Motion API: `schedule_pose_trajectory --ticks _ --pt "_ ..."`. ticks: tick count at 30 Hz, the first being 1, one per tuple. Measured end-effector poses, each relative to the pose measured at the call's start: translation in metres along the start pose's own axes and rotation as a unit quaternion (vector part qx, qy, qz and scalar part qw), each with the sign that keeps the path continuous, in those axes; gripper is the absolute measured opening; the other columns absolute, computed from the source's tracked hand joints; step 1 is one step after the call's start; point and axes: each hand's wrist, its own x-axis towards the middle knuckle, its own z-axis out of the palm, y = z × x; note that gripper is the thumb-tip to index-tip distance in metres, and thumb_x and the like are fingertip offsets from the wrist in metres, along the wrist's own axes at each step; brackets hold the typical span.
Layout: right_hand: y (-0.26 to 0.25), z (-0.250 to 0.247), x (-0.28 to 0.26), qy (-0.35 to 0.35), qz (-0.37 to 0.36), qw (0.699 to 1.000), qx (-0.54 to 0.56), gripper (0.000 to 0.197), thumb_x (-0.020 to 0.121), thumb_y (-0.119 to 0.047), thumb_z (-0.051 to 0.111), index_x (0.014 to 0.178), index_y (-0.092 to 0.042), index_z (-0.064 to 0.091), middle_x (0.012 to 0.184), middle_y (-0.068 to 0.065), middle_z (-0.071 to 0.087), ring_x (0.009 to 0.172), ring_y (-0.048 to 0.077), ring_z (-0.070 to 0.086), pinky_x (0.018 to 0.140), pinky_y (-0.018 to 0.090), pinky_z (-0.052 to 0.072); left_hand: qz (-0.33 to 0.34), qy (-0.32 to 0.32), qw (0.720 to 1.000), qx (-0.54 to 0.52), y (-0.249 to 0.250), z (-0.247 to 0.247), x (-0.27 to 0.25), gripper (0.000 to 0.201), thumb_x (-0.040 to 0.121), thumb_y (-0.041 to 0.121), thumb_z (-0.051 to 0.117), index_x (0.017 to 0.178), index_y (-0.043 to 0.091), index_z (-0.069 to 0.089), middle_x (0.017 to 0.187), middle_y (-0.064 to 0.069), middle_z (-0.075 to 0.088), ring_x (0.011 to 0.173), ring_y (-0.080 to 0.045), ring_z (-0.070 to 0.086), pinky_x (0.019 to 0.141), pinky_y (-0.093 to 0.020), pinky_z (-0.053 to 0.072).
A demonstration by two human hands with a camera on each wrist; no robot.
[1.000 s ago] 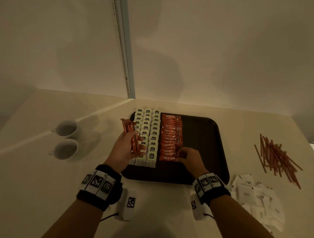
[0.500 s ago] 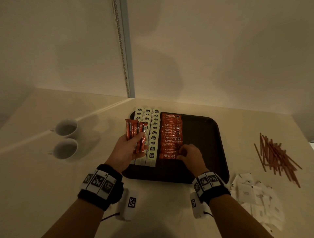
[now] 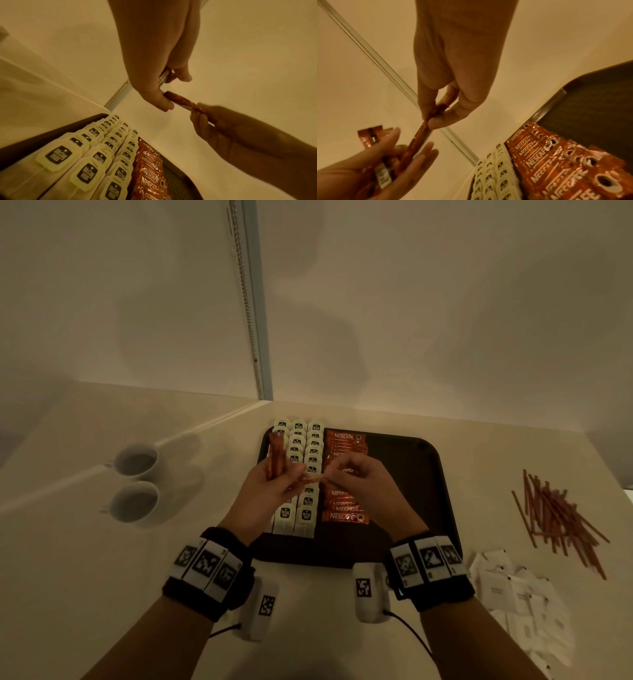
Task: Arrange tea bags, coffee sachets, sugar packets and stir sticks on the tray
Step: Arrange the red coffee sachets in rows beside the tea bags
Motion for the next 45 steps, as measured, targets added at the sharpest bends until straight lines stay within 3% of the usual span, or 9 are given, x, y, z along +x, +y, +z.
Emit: schedule_pose_trajectory --ticks 5,10,18,21,24,30,33,37,45 --pt "0.010 -0.007 -0.008 0.028 0.002 0.999 -0.017 0.015 0.084 -0.007 0.064 0.098 -0.013 0.062 0.107 0.004 0.063 0.100 0.022 0.062 0.083 0.032 0.054 0.002 0.013 0.995 -0.101 0.002 -0.004 0.002 0.029 0.082 -0.010 0.060 0.071 0.012 0.044 0.084 -0.008 0.069 0.091 -0.018 0.071 0.074 -0.024 0.057" --pt "0.013 -0.001 -0.011 0.054 -0.012 0.997 -0.054 0.018 0.084 -0.003 0.063 0.100 -0.011 0.065 0.103 -0.001 0.064 0.093 0.010 0.061 0.070 0.016 0.052 0.050 0.039 0.998 -0.014 0.003 0.006 0.002 0.031 0.080 -0.008 0.067 0.072 0.012 0.045 0.085 -0.008 0.070 0.088 -0.019 0.071 0.073 -0.026 0.057" --pt "-0.007 0.004 -0.009 -0.030 -0.005 0.992 -0.120 0.012 0.086 -0.011 0.064 0.098 -0.013 0.061 0.088 0.001 0.068 0.075 0.006 0.067 0.065 0.017 0.052 0.070 0.032 0.997 0.022 0.010 0.012 0.001 0.029 0.078 0.003 0.072 0.071 0.013 0.046 0.087 -0.008 0.071 0.088 -0.020 0.072 0.076 -0.030 0.058" --pt "-0.016 0.005 -0.011 0.007 0.001 1.000 -0.001 0.039 0.085 -0.002 0.063 0.116 -0.017 0.044 0.093 0.002 0.065 0.084 0.014 0.069 0.067 0.021 0.054 0.042 0.006 0.998 0.053 0.007 0.013 -0.004 0.033 0.077 0.002 0.073 0.061 0.026 0.058 0.090 -0.007 0.071 0.091 -0.023 0.070 0.079 -0.036 0.057" --pt "-0.015 0.008 -0.012 0.002 0.004 0.995 0.099 0.065 0.083 0.008 0.061 0.129 -0.030 0.033 0.111 0.004 0.063 0.099 0.023 0.067 0.076 0.036 0.058 0.023 -0.003 0.997 0.070 0.002 0.014 -0.005 0.033 0.076 -0.004 0.073 0.067 0.018 0.050 0.095 -0.013 0.071 0.091 -0.026 0.070 0.071 -0.031 0.058" --pt "-0.004 0.008 -0.012 0.060 0.036 0.997 0.015 0.015 0.093 -0.014 0.055 0.106 -0.015 0.061 0.105 0.011 0.063 0.092 0.025 0.065 0.076 0.028 0.056 0.047 0.047 0.997 0.050 0.007 0.008 -0.002 0.031 0.080 -0.004 0.069 0.070 0.013 0.046 0.082 -0.008 0.073 0.074 -0.023 0.071 0.070 -0.031 0.059" --pt "-0.006 0.004 -0.012 0.047 0.030 0.997 0.044 0.018 0.091 -0.014 0.057 0.108 -0.016 0.061 0.106 0.007 0.066 0.094 0.024 0.066 0.080 0.036 0.057 0.043 0.051 0.997 0.046 0.008 0.005 -0.001 0.030 0.080 -0.004 0.068 0.070 0.013 0.046 0.077 -0.008 0.071 0.071 -0.021 0.071 0.065 -0.027 0.058" --pt "-0.017 -0.004 -0.014 0.063 -0.009 0.997 -0.036 0.009 0.087 -0.009 0.061 0.091 -0.015 0.066 0.089 0.004 0.067 0.080 0.016 0.067 0.073 0.025 0.056 0.003 0.026 1.000 0.016 0.003 0.002 0.001 0.032 0.082 -0.004 0.066 0.070 0.013 0.043 0.076 -0.006 0.069 0.073 -0.020 0.071 0.064 -0.024 0.056" --pt "-0.035 -0.014 -0.015 0.024 -0.011 0.979 -0.203 0.012 0.087 -0.014 0.062 0.089 -0.026 0.066 0.093 -0.008 0.064 0.083 0.006 0.065 0.066 0.010 0.050 -0.081 -0.005 0.992 -0.094 -0.016 0.002 0.000 0.030 0.084 -0.006 0.061 0.067 0.013 0.045 0.084 -0.009 0.063 0.086 -0.022 0.067 0.067 -0.022 0.056"
